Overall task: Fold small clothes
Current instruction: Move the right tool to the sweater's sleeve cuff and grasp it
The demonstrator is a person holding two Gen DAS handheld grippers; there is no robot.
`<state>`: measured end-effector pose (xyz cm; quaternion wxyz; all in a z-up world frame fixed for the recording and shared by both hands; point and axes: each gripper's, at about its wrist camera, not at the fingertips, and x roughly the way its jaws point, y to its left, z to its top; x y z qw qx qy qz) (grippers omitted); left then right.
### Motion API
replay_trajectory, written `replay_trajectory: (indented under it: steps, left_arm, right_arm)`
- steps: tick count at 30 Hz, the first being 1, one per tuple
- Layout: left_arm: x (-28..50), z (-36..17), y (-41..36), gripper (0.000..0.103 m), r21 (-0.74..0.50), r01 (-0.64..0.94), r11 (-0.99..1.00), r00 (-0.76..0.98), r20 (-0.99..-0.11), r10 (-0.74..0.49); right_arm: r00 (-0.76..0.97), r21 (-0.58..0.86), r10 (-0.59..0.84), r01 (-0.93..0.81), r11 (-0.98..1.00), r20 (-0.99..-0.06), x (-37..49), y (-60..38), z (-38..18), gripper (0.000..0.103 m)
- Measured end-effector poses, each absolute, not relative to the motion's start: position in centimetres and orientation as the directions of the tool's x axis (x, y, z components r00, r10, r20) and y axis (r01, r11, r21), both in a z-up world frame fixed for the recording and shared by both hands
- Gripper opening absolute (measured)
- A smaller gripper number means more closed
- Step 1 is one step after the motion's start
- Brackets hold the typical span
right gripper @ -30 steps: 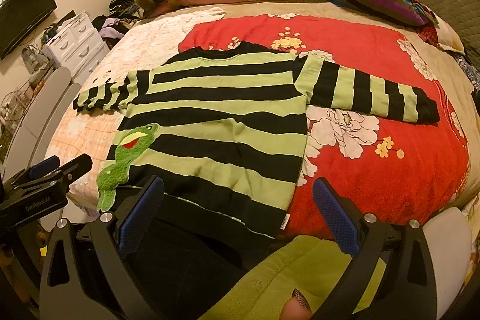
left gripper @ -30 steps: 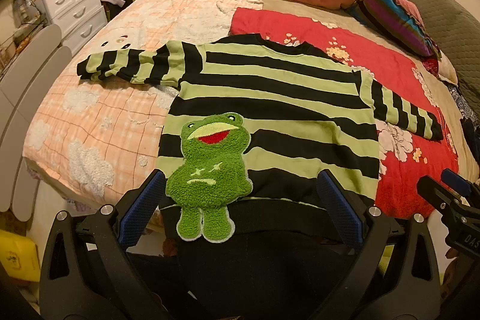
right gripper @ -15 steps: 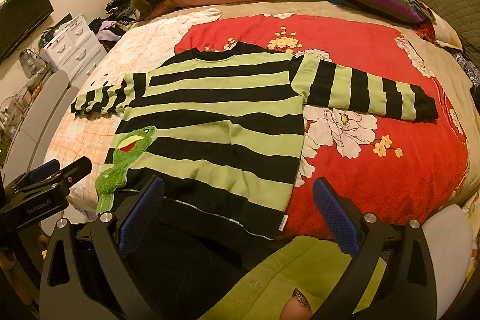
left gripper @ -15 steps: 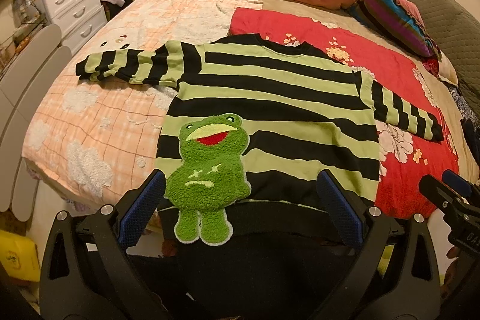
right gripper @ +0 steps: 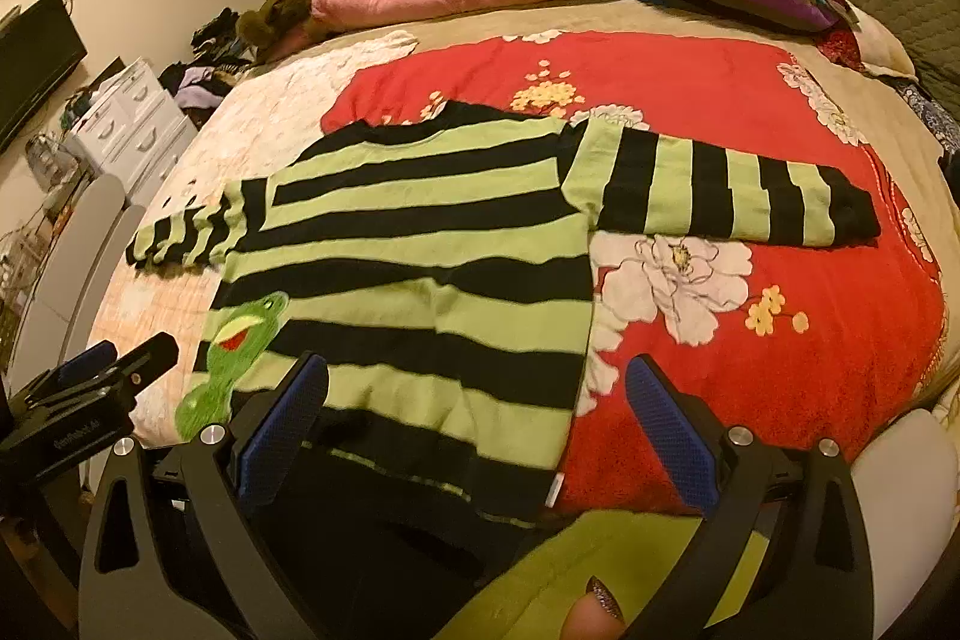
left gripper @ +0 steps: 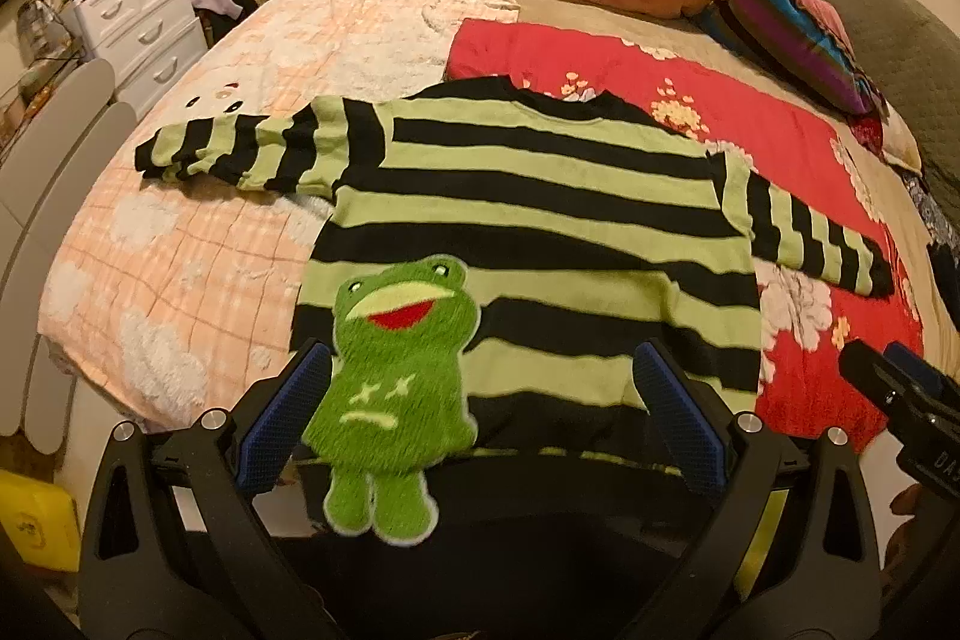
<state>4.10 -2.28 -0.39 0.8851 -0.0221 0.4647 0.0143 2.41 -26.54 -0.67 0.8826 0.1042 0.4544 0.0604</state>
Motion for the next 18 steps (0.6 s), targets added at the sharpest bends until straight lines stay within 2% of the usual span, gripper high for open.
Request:
replay_trajectory:
  steps: [11,18]
  left_arm:
    - [9.6,-1.3,-3.9,0.095,-0.013,-0.06,0.998,0.565,-0.825,0.023]
    - [12.9,-2.3,-5.3,0.095,0.0,-0.046,0.999,0.561,-0.828,0.026]
  right_arm:
    - [0.608,0.266,0.193,0.03,0.964,-0.77,6.3,-29.3,-1.5,0.099]
    - [0.622,0.23,0.12,0.099,0.968,-0.774,9.1,-32.4,-2.6,0.099]
